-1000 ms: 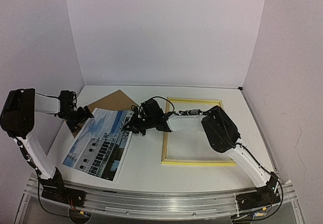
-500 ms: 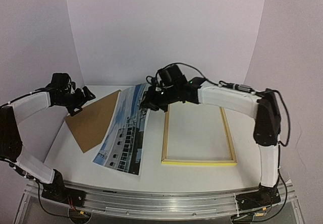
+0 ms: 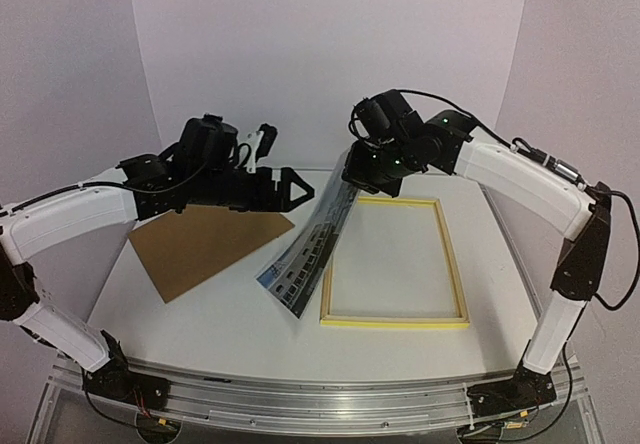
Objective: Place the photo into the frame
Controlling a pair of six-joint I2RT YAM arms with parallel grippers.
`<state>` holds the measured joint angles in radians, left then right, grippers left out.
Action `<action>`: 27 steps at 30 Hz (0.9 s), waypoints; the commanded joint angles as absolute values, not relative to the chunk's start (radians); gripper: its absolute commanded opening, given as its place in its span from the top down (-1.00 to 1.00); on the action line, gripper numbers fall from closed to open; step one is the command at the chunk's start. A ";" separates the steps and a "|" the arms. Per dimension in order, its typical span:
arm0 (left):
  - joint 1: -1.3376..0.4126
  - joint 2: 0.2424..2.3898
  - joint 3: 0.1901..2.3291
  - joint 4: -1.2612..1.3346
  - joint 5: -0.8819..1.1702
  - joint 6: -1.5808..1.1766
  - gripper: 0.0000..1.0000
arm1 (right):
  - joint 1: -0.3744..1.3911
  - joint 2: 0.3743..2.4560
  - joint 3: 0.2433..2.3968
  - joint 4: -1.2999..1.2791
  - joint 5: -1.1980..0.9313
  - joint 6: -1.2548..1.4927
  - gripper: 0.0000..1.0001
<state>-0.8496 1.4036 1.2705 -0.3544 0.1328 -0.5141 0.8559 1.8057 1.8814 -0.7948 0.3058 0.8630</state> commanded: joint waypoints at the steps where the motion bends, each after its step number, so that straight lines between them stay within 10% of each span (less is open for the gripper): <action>1: -1.015 1.531 1.430 -0.423 -0.149 -0.452 -0.99 | 0.841 1.837 1.986 -0.904 0.469 0.925 1.00; 19: -1.201 1.735 1.472 -0.300 -0.364 -0.382 -0.82 | 0.795 1.902 2.036 -0.944 0.347 1.054 1.00; 27: -1.204 1.801 1.514 -0.330 -0.548 -0.428 0.15 | 0.794 1.917 2.038 -0.944 0.292 1.058 1.00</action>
